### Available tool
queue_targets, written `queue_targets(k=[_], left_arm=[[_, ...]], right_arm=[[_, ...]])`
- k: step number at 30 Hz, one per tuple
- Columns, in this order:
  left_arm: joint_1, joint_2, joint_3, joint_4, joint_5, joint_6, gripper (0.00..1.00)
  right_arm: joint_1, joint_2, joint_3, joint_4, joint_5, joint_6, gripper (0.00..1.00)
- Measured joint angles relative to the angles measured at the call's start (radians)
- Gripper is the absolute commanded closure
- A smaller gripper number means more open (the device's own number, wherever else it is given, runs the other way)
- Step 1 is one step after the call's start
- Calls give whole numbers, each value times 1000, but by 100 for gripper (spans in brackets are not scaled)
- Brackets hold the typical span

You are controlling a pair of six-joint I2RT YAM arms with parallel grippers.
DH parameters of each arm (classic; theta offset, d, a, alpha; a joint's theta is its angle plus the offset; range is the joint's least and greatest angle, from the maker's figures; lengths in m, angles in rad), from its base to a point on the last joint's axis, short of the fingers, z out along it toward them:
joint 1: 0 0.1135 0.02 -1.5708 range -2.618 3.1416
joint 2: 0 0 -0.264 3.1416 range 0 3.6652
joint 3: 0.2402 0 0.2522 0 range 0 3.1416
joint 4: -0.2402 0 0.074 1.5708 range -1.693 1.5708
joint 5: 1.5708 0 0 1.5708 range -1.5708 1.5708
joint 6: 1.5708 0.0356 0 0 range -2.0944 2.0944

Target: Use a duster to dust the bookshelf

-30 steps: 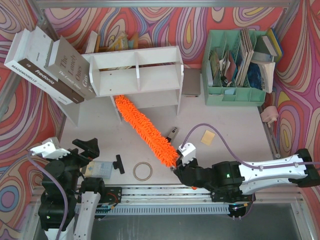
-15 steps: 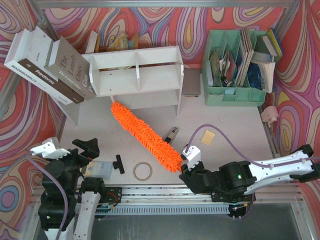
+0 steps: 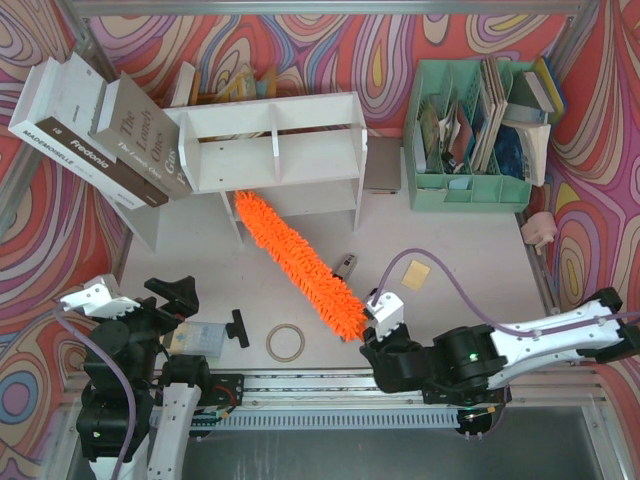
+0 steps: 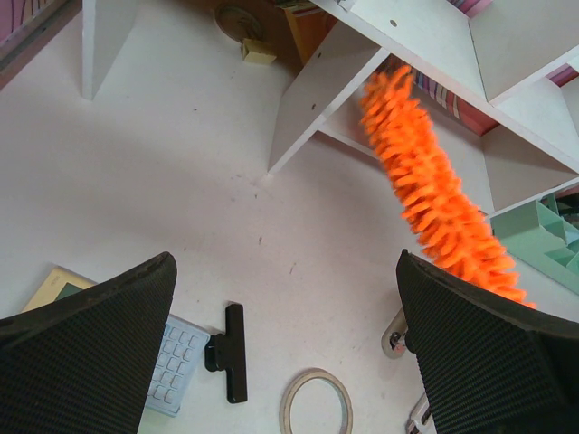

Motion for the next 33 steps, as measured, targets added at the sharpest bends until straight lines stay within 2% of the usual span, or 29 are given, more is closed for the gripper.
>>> queue_targets(k=[6,14,20,27,33], left_arm=[[0,0,0,0,0,0,2],[0,0,0,0,0,0,2],[0,0,0,0,0,0,2],[0,0,0,0,0,0,2],[0,0,0,0,0,0,2]], right_arm=[[2,112,-99,72,-36,36,100],[2,42,-145,119,-54,59,100],[6,-8,-101,116,-61,-4,100],[10,-11,-63,117,-77,-25,100],[13,38,-141,159,-106,11,100]])
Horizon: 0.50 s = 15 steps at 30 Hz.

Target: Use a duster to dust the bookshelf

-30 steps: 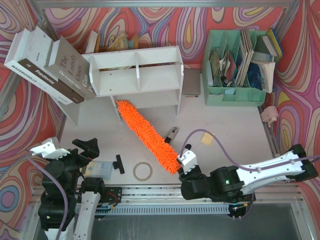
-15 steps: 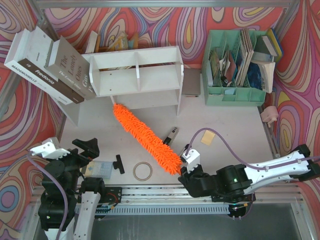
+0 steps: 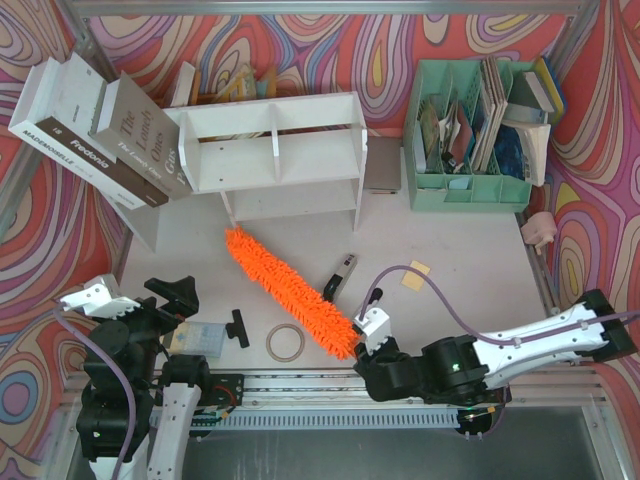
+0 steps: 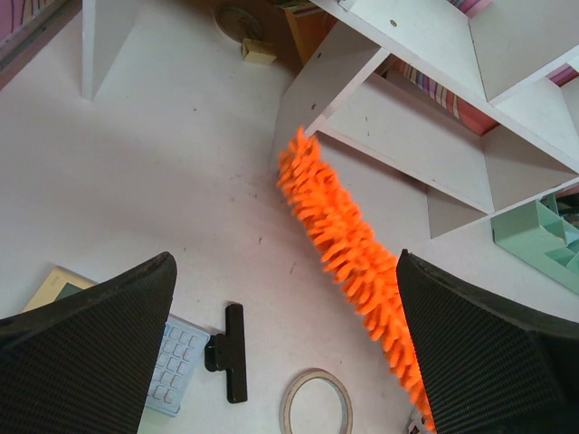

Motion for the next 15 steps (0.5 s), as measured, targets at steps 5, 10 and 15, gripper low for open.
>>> queue_targets(k=[5,10,15], left_arm=[[0,0,0,0,0,0,2],[0,0,0,0,0,0,2],[0,0,0,0,0,0,2]], right_arm=[[0,68,-71,26,-21,66,100],[0,71,-121,42,-13,114,100],[0,49,-121,71,3,111,100]])
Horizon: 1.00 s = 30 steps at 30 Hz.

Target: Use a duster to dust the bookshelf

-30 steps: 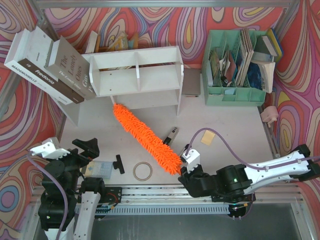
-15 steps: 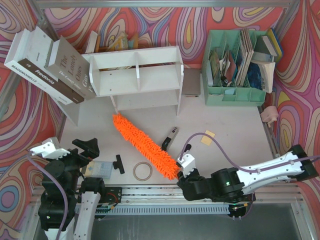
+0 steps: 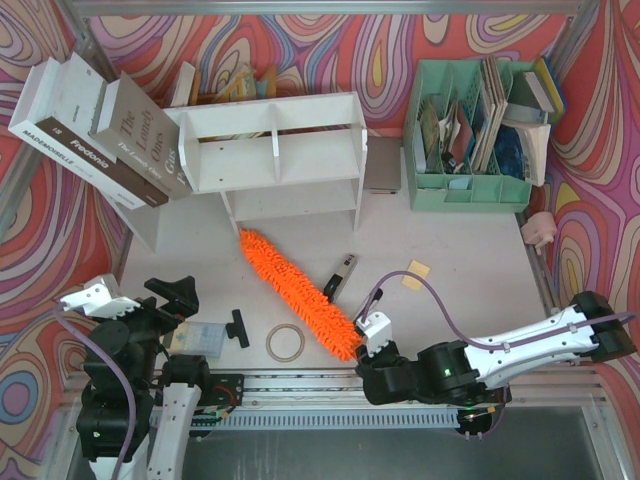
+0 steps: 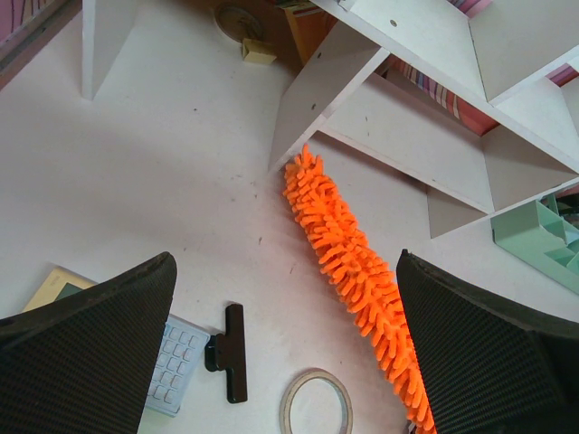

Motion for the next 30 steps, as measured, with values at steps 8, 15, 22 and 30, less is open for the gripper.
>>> queue_targets(k=[8,15,22,30], left_arm=[[0,0,0,0,0,0,2],[0,0,0,0,0,0,2],[0,0,0,0,0,0,2],[0,0,0,0,0,0,2]], right_arm=[[0,-14,88,21,10,-98,100],[5,-85,145,-159,72,45,100],[31,-115,168,-337,76,211,100],[34,-144,229,-528,101,389,100]])
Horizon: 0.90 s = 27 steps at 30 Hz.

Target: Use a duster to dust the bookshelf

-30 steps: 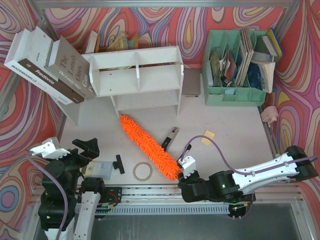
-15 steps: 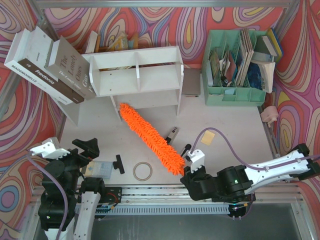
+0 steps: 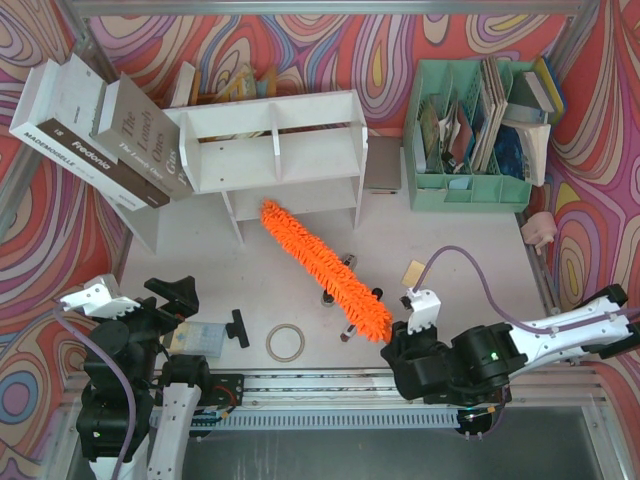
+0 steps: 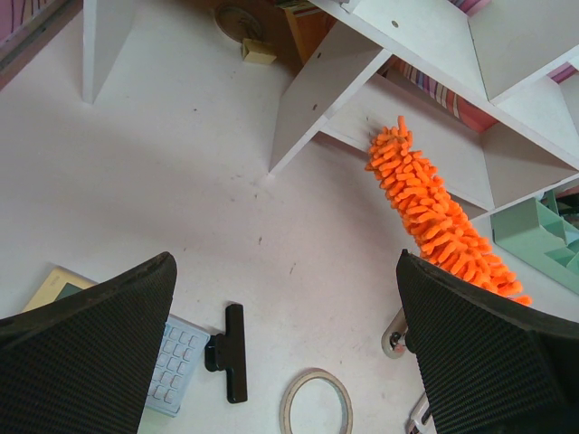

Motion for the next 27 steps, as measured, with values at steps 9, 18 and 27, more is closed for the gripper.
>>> queue_targets(k=[9,18,27], left_arm=[[0,0,0,0,0,0,2],[0,0,0,0,0,0,2],[0,0,0,0,0,0,2]], right_arm=[[0,-10,3,10,25,-62,100],[-16,61,-63,301,-34,-343,100],[18,40,-93,305,-55,-317,100]])
